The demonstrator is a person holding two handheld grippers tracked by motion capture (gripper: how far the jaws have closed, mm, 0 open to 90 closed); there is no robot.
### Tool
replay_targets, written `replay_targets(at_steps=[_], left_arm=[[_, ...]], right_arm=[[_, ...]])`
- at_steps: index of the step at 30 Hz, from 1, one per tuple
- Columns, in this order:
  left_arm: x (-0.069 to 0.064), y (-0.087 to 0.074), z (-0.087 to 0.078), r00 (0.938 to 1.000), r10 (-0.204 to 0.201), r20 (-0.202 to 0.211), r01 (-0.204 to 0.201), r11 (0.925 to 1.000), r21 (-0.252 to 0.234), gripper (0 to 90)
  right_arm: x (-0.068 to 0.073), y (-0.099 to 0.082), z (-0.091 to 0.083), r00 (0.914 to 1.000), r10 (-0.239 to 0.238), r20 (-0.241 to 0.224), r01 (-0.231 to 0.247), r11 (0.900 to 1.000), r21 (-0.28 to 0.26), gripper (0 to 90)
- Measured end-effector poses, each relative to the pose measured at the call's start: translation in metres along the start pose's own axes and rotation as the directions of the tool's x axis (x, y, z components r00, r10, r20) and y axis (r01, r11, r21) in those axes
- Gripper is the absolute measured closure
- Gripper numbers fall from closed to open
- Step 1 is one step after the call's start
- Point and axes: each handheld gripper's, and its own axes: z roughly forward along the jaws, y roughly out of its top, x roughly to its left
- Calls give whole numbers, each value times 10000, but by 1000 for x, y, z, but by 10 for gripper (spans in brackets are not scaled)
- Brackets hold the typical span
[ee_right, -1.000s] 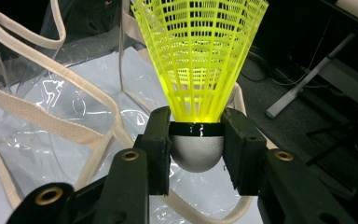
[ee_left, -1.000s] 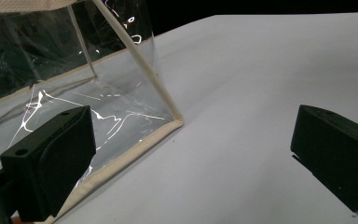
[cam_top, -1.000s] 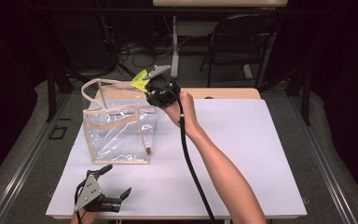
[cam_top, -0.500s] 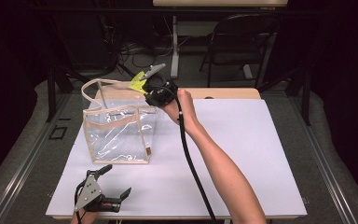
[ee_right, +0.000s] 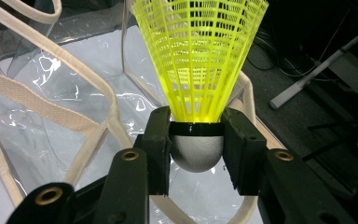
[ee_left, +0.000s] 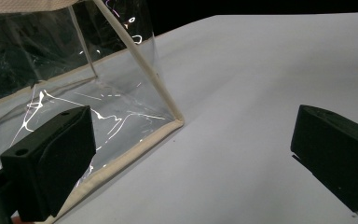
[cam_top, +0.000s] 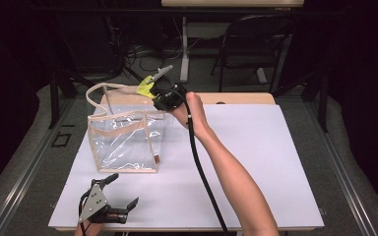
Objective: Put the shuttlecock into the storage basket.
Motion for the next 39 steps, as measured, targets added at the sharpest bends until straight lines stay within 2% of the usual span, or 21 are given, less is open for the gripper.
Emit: replay_targets(at_steps=[13,39], left_arm=[[0,0,0,10000,0,1,0,10000,4,0],[0,0,0,10000,-23,-6,23,10000,-3,0]], right_arm=[[1,1,8,10000,-42,-44,43,9996,271,643],[6,1,20,9975,-701,93,690,9940,843,641]])
